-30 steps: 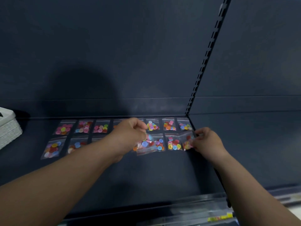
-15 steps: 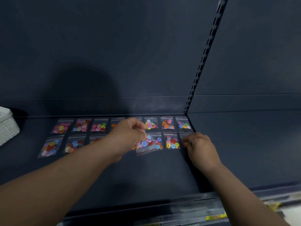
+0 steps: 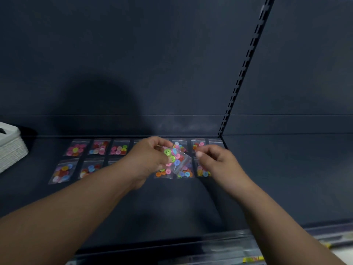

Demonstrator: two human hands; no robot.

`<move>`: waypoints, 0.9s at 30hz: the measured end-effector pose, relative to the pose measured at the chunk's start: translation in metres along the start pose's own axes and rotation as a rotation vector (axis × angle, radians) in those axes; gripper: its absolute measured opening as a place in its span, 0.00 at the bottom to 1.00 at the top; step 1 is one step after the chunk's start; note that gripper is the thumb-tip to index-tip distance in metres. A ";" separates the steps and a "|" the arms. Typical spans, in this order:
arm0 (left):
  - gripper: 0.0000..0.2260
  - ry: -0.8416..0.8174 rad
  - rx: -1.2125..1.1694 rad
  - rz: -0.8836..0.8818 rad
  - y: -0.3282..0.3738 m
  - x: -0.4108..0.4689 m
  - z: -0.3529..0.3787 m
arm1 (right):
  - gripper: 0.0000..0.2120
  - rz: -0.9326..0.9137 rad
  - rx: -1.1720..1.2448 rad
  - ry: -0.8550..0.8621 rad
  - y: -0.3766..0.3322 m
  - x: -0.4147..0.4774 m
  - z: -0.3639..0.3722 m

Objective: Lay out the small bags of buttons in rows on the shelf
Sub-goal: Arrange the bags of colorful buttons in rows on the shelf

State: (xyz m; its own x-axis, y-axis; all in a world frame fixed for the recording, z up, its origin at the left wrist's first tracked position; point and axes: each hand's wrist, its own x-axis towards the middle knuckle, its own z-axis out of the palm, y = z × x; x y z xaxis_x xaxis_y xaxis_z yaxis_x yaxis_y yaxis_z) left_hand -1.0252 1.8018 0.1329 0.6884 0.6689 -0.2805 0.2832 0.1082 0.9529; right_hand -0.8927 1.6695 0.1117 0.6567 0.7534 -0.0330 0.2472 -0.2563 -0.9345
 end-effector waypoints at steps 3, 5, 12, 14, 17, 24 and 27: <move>0.12 0.000 -0.140 -0.024 0.002 -0.004 -0.005 | 0.02 0.243 0.412 -0.326 -0.023 -0.005 0.023; 0.10 0.002 -0.153 -0.028 0.001 -0.008 -0.013 | 0.04 0.268 0.456 -0.373 -0.029 -0.003 0.037; 0.04 0.113 -0.061 -0.075 -0.011 -0.022 -0.061 | 0.09 0.225 0.344 -0.318 -0.048 0.016 0.074; 0.06 0.144 -0.060 -0.083 -0.017 -0.029 -0.076 | 0.09 0.216 0.361 -0.310 -0.054 0.018 0.089; 0.07 0.180 -0.083 -0.088 -0.024 -0.041 -0.098 | 0.09 0.250 0.426 -0.307 -0.064 0.016 0.116; 0.06 0.218 0.086 -0.100 -0.041 -0.077 -0.160 | 0.09 0.208 0.347 -0.352 -0.086 -0.006 0.182; 0.07 0.197 0.198 -0.115 -0.051 -0.091 -0.184 | 0.09 0.130 0.181 -0.344 -0.090 -0.016 0.209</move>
State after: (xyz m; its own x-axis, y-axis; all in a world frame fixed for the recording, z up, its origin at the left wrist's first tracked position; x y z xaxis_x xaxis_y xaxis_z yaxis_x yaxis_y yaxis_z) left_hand -1.2254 1.8709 0.1311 0.5075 0.7922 -0.3389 0.4893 0.0588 0.8701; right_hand -1.0740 1.8074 0.1223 0.3898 0.8884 -0.2426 0.0289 -0.2751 -0.9610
